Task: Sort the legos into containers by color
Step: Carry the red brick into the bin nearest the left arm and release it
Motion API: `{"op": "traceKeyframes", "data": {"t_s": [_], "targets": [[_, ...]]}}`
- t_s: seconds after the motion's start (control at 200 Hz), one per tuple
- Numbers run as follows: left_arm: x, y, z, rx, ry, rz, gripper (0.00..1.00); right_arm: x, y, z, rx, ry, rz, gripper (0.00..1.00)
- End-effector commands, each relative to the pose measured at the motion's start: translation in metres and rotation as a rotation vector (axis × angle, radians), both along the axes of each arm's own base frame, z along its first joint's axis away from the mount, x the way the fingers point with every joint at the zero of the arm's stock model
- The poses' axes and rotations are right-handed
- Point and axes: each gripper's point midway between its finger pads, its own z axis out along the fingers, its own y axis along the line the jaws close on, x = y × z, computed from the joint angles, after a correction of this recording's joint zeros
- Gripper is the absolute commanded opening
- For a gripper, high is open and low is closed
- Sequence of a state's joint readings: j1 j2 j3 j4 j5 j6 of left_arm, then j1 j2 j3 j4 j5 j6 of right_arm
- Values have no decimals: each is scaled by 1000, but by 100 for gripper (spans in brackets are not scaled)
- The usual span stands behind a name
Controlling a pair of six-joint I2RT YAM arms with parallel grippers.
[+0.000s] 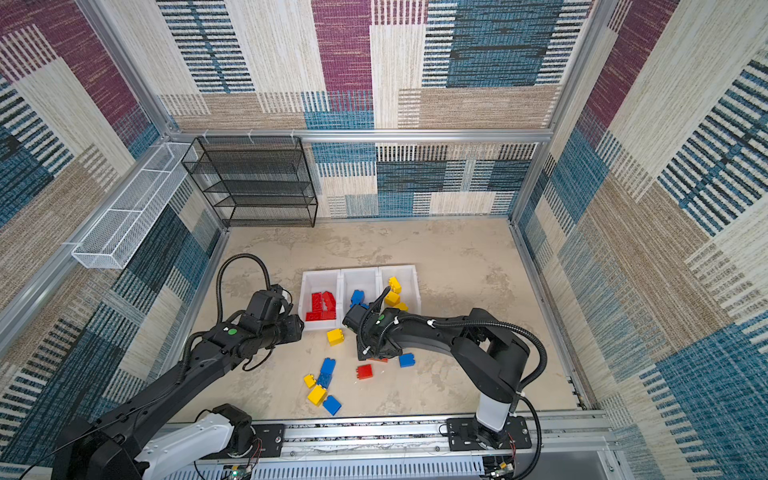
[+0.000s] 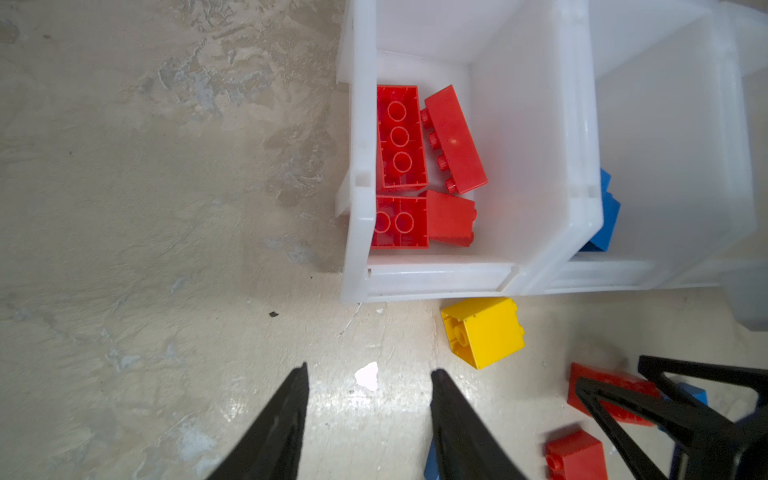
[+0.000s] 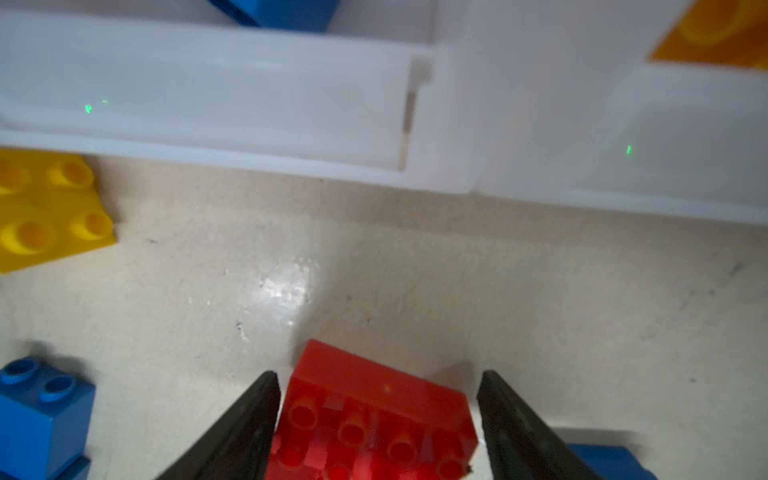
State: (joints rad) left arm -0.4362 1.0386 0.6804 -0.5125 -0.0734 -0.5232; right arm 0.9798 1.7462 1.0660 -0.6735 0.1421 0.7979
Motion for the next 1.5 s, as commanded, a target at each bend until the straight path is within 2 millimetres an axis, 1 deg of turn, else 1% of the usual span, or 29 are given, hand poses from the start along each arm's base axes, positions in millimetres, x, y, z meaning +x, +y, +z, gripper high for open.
{"op": "traceKeyframes", "data": {"t_s": [0.0,0.185,0.265,0.346,0.391,0.501,0.586,0.631,0.641,0.686,0.701,0.736,0.746,0.781,0.791,0.806,0.836,0.857,0.972,1.047,1.117,1.202,1.287,1.372,1.493], "targets": [[-2,4,-2,10,3,4,51,-2,-11,0,-29,-4,-34,76],[-3,4,-3,6,6,5,51,-5,-9,-1,1,2,-24,67],[-3,4,-2,7,7,5,51,-4,-5,2,19,-6,-14,63],[-3,5,-1,11,6,7,51,1,1,13,43,-32,2,61],[-4,6,0,11,4,7,51,6,5,25,56,-61,18,61],[-5,7,1,11,3,10,51,31,15,61,86,-144,61,61],[-6,8,2,5,2,15,51,56,30,92,128,-217,109,60],[-7,9,2,2,2,18,51,71,43,109,155,-260,143,60],[-8,9,2,2,3,19,51,73,44,109,153,-262,151,60],[-9,9,3,-3,2,23,51,87,58,122,169,-297,184,60],[-10,10,3,-5,3,25,51,91,62,121,167,-300,196,60],[-11,10,4,-9,1,27,51,100,74,127,171,-316,226,60],[-11,10,3,-8,4,28,51,104,78,131,175,-326,233,60],[-14,11,4,-14,3,30,51,114,90,134,178,-341,256,60],[-14,11,4,-16,3,32,51,116,92,130,172,-338,262,60],[-15,11,5,-18,1,34,51,122,99,139,188,-357,271,60],[-17,12,4,-22,4,37,51,130,108,137,189,-361,289,60],[-18,12,4,-27,3,39,51,135,114,141,201,-372,298,60],[-28,16,2,-39,11,54,51,160,145,129,205,-370,347,60],[-34,18,-1,-46,16,62,51,170,160,122,204,-365,372,60],[-38,20,-2,-52,16,70,51,177,170,116,202,-363,385,60],[-41,22,-4,-51,16,79,51,187,175,107,193,-355,380,62],[-42,23,-5,-50,16,82,51,192,176,99,191,-338,369,68],[-43,23,-5,-49,20,80,51,195,177,100,200,-341,362,74],[-43,23,-6,-50,22,79,51,196,174,110,201,-356,355,78]]}}
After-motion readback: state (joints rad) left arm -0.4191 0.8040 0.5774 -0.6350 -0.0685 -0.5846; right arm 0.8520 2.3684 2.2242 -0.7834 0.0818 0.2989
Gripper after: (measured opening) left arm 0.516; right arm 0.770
